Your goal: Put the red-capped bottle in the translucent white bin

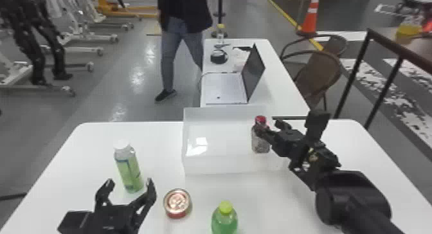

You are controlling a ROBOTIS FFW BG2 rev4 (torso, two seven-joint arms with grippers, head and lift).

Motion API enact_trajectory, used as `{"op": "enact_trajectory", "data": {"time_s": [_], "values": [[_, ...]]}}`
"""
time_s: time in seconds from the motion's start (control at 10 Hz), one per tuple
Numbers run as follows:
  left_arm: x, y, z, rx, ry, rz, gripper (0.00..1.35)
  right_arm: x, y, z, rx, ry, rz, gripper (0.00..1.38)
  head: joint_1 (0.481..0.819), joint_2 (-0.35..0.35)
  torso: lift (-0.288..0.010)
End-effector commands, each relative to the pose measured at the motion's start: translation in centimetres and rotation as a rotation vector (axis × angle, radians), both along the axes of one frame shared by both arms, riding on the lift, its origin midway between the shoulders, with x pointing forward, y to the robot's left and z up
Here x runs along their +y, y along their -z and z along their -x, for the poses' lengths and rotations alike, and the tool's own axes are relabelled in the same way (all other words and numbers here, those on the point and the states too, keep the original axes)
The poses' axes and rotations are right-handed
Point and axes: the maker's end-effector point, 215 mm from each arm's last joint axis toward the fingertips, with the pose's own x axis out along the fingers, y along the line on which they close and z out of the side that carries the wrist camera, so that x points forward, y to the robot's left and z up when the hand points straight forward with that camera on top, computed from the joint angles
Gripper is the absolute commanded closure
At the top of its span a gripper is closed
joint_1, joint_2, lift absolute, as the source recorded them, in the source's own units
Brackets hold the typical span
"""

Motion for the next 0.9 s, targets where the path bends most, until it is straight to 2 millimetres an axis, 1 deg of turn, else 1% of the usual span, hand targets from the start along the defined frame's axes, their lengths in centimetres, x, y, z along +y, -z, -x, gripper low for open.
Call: {"op": "enact_trajectory", "data": {"time_s": [0.0, 0.4, 0.6, 0.8], "values": [[-0.1, -0.1, 0.0, -0.002, 0.000, 0.003, 0.25, -0.1, 0.1, 0.1, 0.001, 0.001, 0.001, 0.42, 0.549, 0.000, -0.100], [-0.1, -0.1, 0.0, -0.002, 0.000, 0.003, 0.26, -0.4, 0.3, 0.1, -0.001, 0.007, 0.000, 0.42, 0.549, 0.000, -0.100], [0.0, -0.1, 0.1, -0.004, -0.002, 0.002, 0.25, -0.3, -0.4, 0.2, -0.030, 0.007, 0.004, 0.42, 0.549, 0.000, -0.100], [0.0, 0.0, 0.1, -0.004, -0.002, 0.002, 0.25, 1.0, -1.5, 1.6, -0.033, -0.013, -0.039, 0.42, 0.549, 0.000, -0.100]]}}
